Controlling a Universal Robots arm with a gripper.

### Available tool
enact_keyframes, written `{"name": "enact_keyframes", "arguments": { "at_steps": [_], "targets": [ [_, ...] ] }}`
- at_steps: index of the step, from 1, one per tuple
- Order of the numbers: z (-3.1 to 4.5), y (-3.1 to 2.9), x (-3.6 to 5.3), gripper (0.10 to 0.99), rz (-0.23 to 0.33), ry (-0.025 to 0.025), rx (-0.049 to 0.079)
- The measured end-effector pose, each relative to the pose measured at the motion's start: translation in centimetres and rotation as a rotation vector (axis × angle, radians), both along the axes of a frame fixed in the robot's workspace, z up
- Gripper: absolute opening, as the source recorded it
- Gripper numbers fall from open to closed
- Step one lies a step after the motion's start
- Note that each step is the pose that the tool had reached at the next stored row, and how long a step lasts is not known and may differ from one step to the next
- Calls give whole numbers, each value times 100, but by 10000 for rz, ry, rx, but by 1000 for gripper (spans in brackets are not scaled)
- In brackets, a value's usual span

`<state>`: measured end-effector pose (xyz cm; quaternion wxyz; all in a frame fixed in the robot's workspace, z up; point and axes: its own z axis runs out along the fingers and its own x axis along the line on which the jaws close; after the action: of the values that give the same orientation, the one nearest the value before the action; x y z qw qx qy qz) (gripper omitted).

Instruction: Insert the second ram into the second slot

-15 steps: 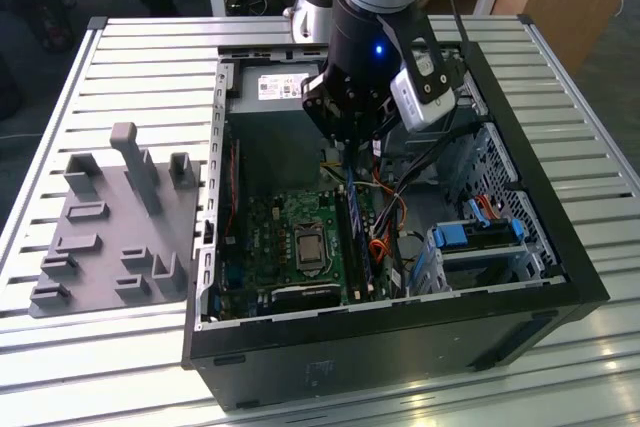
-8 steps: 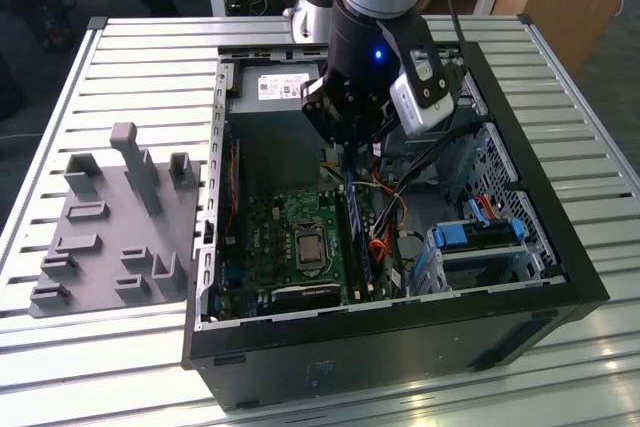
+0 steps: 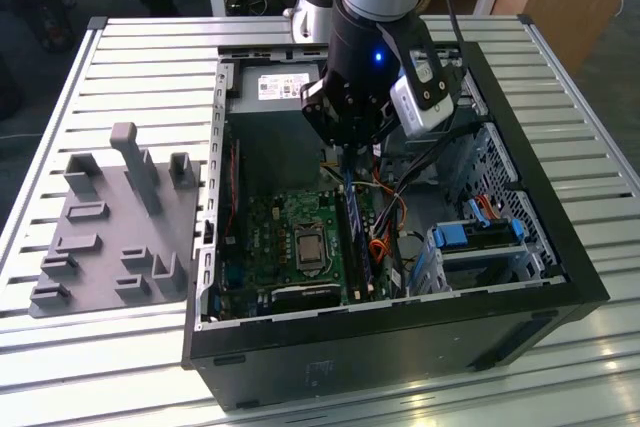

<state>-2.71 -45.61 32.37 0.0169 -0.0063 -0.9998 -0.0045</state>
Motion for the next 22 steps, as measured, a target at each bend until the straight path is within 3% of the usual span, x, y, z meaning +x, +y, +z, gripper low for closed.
{"name": "enact_keyframes", "arguments": {
  "at_steps": [22],
  "targets": [
    [-77,0,0,137,2,28,1]
  ]
}}
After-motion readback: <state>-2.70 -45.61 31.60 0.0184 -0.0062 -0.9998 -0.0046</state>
